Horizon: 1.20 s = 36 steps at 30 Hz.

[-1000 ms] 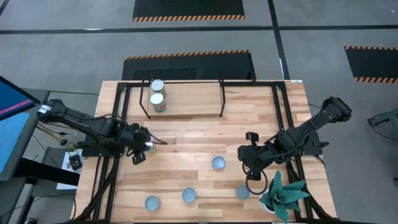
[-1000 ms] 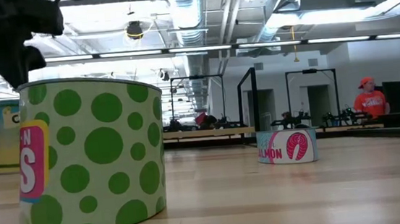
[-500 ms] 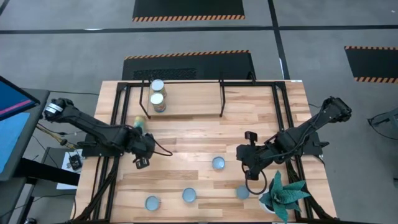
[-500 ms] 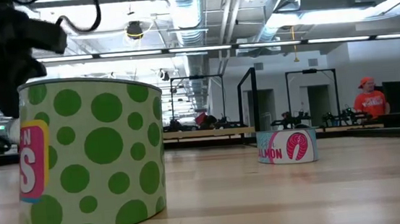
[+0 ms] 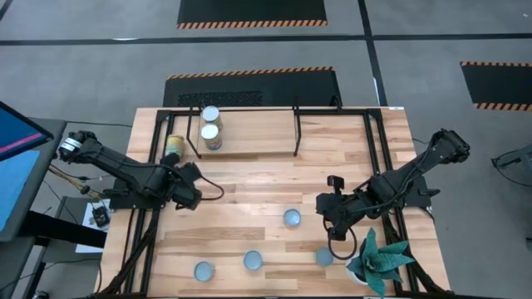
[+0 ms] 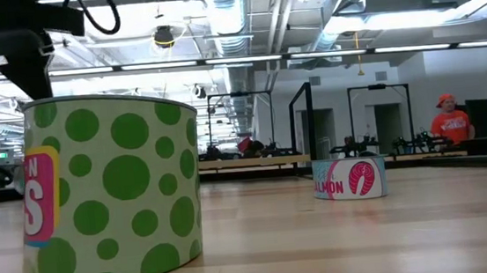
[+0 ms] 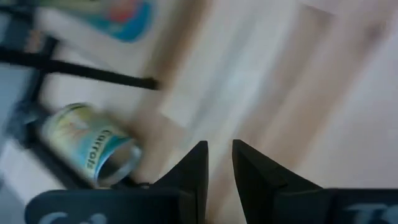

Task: Pick and place cans onto a shelf
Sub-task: Put the canned carrots on the shelf

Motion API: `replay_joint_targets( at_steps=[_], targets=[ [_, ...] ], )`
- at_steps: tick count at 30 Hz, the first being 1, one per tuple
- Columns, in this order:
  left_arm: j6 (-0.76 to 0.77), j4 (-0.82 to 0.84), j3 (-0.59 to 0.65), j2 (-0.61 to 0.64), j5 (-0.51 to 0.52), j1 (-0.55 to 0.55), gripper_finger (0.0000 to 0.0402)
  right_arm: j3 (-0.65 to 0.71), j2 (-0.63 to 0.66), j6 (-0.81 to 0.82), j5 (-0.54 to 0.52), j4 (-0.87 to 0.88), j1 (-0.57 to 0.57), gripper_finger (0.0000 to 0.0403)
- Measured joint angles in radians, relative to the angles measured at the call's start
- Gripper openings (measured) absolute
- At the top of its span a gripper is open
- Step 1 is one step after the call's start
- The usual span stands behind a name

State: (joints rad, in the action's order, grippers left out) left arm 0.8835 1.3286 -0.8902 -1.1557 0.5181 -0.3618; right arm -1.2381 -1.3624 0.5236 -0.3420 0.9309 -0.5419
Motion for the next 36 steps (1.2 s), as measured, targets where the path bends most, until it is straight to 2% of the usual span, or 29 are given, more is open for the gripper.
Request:
replay_joint_targets(
  at_steps=[3,6,8,12,16,20,22,26,29,33,36],
  targets=[
    [0.169,0.096,0.0,0.0,0.102,0.0,0.0056,0.0,0.0,0.0,0.0,0.0,0.0,0.007],
    [0.307,0.175,0.0,0.001,0.206,0.0,0.0034,0.0,0.0,0.0,0.0,0.0,0.0,0.007],
    [0.374,0.202,0.0,0.007,0.269,0.002,0.0011,0.0,0.0,0.0,0.0,0.0,0.0,0.007],
    [0.461,0.21,0.0,0.02,0.411,0.049,0.0001,0.0,0.0,0.0,0.0,0.001,0.0,0.007],
    [0.452,0.244,-0.051,0.064,0.527,0.147,0.0,0.0,0.0,-0.013,0.0,0.004,0.0,0.007],
    [0.264,0.241,-0.147,0.145,0.558,0.285,0.0,0.0,0.0,-0.024,0.0,0.003,0.0,0.007],
    [0.164,0.234,-0.206,0.182,0.526,0.377,0.0,0.015,0.0,-0.035,-0.001,-0.01,0.0,0.007],
    [-0.03,0.182,-0.299,0.222,0.345,0.623,0.0,0.065,-0.001,-0.059,0.0,-0.013,0.0,0.007],
    [-0.247,0.1,-0.327,0.214,0.213,0.821,0.0,0.104,-0.001,-0.06,0.003,-0.01,0.001,0.007],
    [-0.606,-0.088,-0.332,0.175,-0.073,1.087,0.0,0.112,-0.001,-0.041,0.004,-0.016,0.001,0.007],
    [-0.743,-0.178,-0.333,0.13,-0.295,1.295,0.0,0.112,-0.001,-0.015,0.023,-0.028,-0.002,0.007]
  ],
)
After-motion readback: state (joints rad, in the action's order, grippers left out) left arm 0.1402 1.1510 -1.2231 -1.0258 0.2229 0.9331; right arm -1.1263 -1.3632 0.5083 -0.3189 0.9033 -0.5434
